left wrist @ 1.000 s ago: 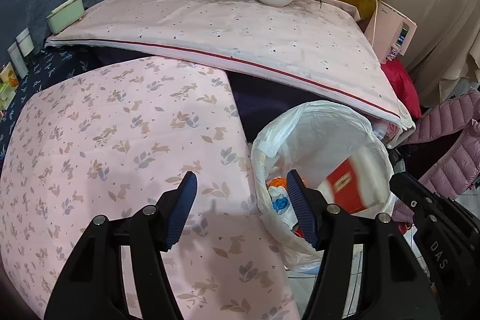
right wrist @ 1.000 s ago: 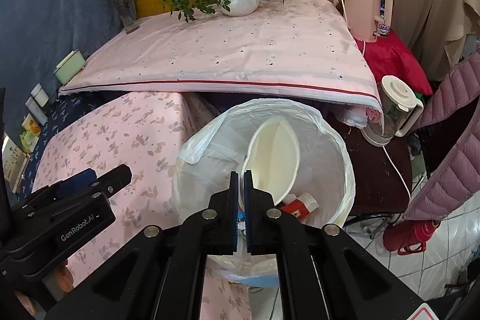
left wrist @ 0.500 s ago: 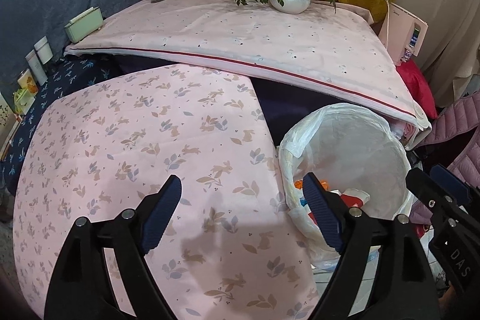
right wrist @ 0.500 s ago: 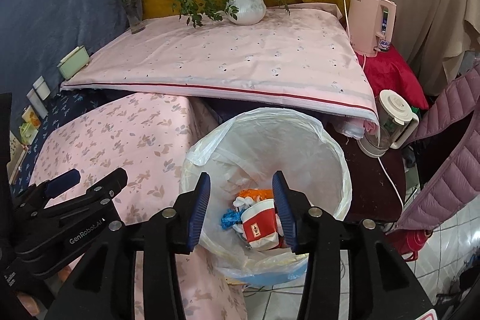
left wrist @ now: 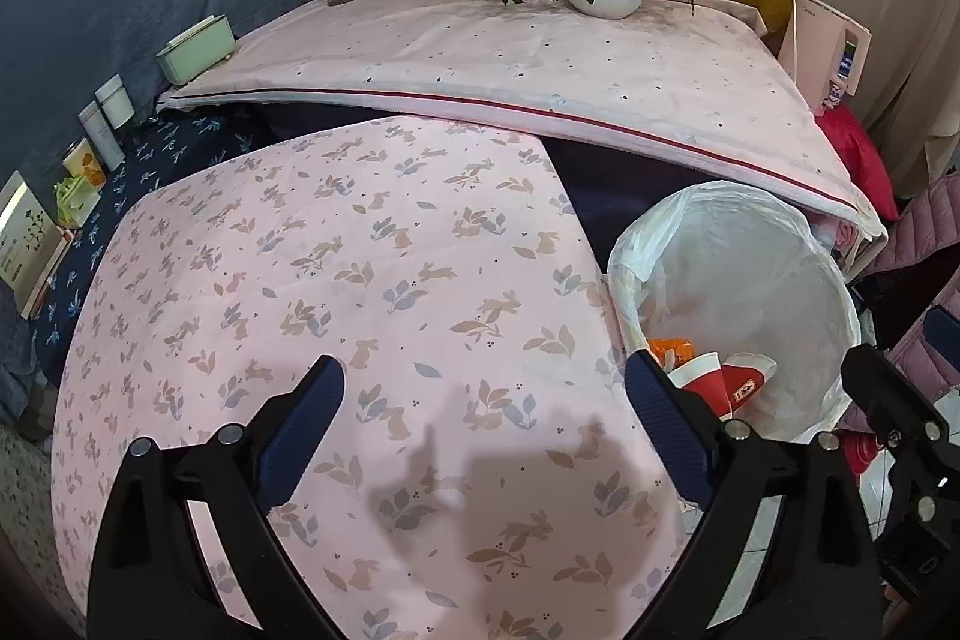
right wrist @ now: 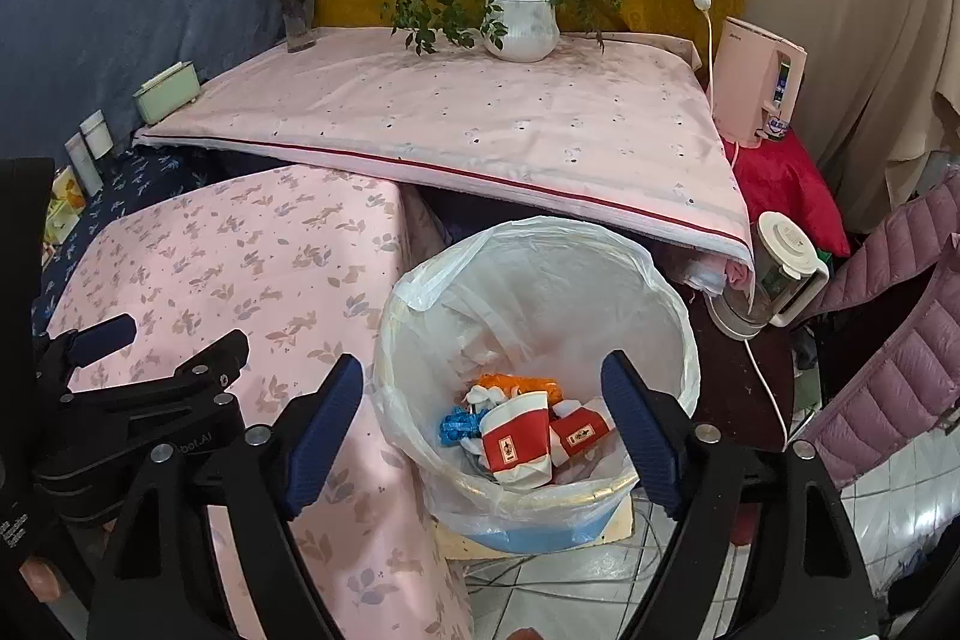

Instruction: Collect trash

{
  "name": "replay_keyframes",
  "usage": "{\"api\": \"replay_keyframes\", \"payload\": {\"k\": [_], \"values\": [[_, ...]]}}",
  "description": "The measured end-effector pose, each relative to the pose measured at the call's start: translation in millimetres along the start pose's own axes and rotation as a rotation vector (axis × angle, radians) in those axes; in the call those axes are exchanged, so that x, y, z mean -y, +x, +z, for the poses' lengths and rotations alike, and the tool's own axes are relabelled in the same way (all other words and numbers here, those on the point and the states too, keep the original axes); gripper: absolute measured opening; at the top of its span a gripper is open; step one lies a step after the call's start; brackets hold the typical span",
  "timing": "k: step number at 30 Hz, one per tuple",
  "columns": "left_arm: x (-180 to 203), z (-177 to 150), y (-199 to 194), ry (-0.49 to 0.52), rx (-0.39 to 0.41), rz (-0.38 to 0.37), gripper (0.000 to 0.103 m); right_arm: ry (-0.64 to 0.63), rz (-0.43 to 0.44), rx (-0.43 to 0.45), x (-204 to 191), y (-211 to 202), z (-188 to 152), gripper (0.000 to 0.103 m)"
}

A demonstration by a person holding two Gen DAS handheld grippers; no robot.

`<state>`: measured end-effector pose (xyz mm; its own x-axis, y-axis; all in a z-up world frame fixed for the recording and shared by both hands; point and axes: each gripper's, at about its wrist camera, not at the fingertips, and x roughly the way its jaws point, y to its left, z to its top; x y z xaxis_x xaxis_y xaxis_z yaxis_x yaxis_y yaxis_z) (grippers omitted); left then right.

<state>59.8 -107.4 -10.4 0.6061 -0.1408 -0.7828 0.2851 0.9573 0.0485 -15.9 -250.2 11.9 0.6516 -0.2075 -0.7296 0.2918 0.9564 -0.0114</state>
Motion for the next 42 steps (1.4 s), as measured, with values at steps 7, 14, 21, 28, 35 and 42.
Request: {"api": "replay_keyframes", "payload": {"k": [7, 14, 21, 28, 35, 42], "values": [[-5, -9, 1, 0.018, -0.005, 0.023, 0.091, -0.029, 0.004, -0.01, -7, 1, -8, 0.091], [-12, -15, 3, -0.002, -0.02, 0.035, 0.091, -0.036, -0.016, -0.014, -9, 1, -16, 0.096], [-11, -19, 3, -0.005, -0.023, 0.035, 0.091, -0.051, -0.028, -0.014, -11, 1, -20, 0.096], [-12, -23, 3, -0.01, -0.022, 0.05, 0.091, -0.062, -0.031, -0.021, -14, 3, -24, 0.096], [-13, -24, 2, -0.024, -0.024, 0.063, 0.091, -0.063, -0.03, -0.023, -15, 4, -25, 0.096], [-11, -25, -1, -0.021, -0.016, 0.069, 0.091, -0.073, -0.032, -0.023, -17, 4, -28, 0.096]]}}
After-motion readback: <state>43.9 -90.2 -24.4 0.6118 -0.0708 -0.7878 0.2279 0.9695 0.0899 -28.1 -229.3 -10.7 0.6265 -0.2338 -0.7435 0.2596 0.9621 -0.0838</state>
